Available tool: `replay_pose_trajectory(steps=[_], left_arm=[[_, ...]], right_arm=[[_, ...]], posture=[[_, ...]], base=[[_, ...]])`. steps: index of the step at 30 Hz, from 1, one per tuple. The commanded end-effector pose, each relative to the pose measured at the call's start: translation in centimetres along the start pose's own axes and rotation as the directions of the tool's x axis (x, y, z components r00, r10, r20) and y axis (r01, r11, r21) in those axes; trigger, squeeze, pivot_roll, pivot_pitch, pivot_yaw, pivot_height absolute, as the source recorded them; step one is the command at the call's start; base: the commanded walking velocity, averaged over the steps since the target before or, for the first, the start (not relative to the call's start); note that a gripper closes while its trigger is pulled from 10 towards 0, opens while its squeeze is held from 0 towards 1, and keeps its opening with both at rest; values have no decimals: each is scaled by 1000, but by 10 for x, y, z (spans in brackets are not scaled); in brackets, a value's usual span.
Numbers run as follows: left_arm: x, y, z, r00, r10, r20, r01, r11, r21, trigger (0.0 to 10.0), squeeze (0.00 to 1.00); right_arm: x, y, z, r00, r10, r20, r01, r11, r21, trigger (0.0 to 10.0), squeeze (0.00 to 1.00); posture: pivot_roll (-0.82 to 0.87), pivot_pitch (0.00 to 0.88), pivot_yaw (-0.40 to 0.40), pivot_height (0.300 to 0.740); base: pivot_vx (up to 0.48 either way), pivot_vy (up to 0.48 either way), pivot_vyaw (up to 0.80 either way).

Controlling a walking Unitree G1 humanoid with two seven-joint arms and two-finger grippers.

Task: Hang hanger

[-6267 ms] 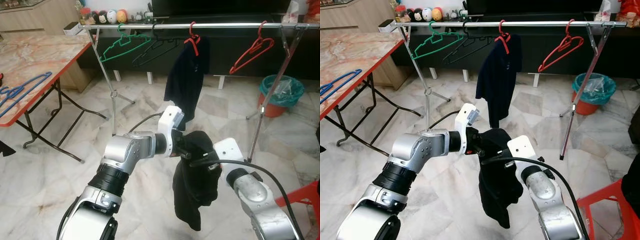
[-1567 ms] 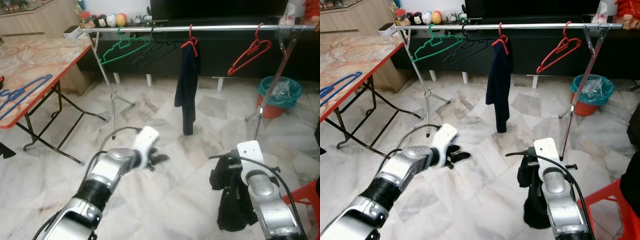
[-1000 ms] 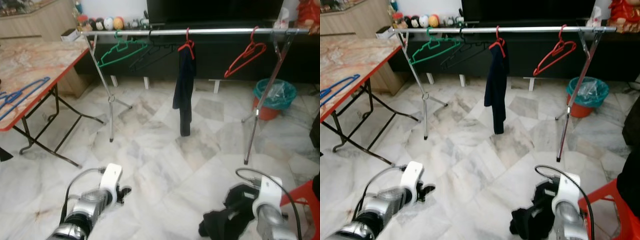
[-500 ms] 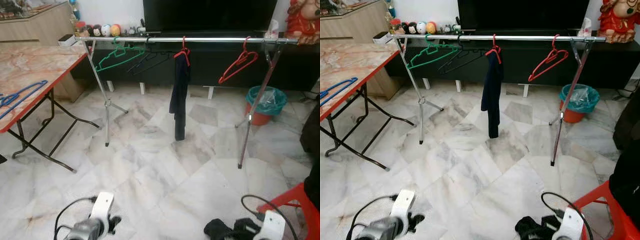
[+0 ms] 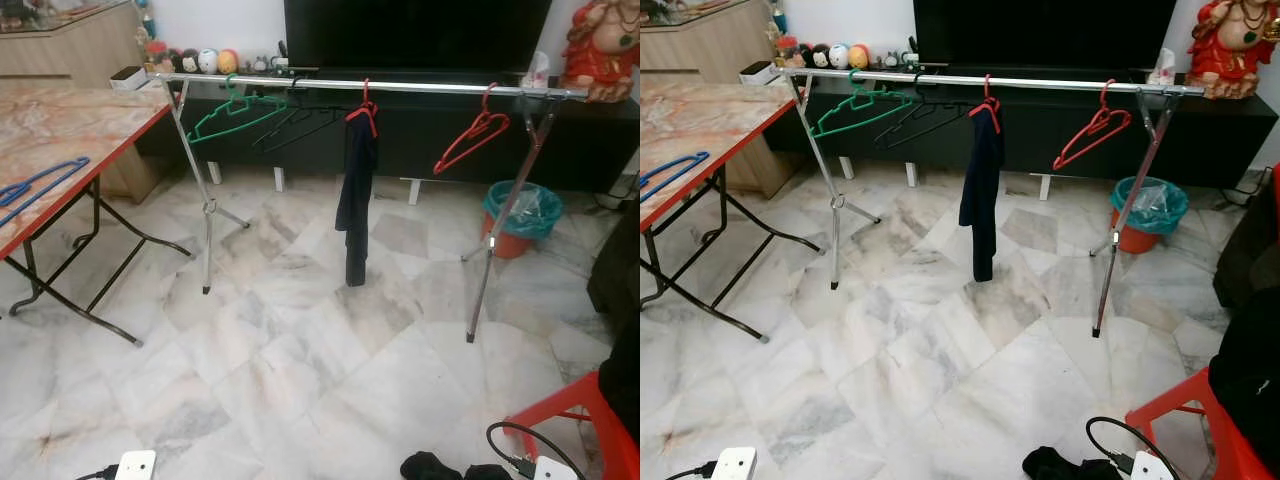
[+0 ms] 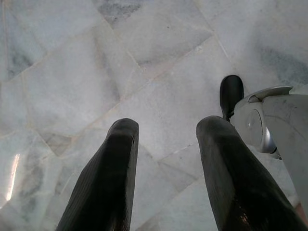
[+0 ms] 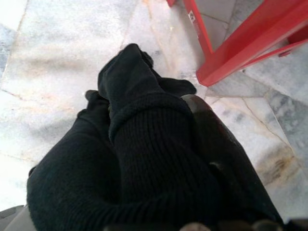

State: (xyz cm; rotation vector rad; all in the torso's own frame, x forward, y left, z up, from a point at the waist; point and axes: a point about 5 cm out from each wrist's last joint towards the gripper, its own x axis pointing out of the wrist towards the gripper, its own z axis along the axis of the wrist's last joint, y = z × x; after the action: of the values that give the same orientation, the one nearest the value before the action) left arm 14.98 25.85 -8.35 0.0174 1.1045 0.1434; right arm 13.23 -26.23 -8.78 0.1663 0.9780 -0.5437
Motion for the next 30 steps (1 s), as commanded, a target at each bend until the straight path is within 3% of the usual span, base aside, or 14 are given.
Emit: replay_pose_trajectory(steps=[1, 8, 13, 28, 30], left_arm=[[0, -1, -7, 1000, -1, -20, 0, 1000, -3, 10000, 0], [3, -19, -1, 998, -55, 5, 55, 998, -7, 10000, 0], [4, -29, 6, 995, -90, 30, 91, 996, -22, 10000, 0], [4, -29, 2, 995, -93, 17, 93, 996, -14, 10000, 0], [4, -27, 3, 996, -88, 18, 88, 996, -18, 10000, 0]], right_arm=[[0, 2, 0, 1000, 4, 8, -4, 1000, 14, 10000, 0], [-1, 3, -1, 1000, 22, 21, -23, 999, 38, 10000, 0], [0, -7, -2, 1000, 18, 9, -18, 1000, 22, 10000, 0], [-4, -12, -20, 999, 33, -35, -32, 999, 26, 10000, 0], [-4, -10, -19, 998, 46, -35, -46, 999, -11, 10000, 0]], posture=[[-60, 0, 18, 740], [-71, 0, 13, 740], [-71, 0, 1, 740], [-81, 0, 24, 740], [-80, 0, 30, 740]], base=[[0, 0, 0], [0, 0, 0], [0, 0, 0], [0, 0, 0], [266, 0, 0]])
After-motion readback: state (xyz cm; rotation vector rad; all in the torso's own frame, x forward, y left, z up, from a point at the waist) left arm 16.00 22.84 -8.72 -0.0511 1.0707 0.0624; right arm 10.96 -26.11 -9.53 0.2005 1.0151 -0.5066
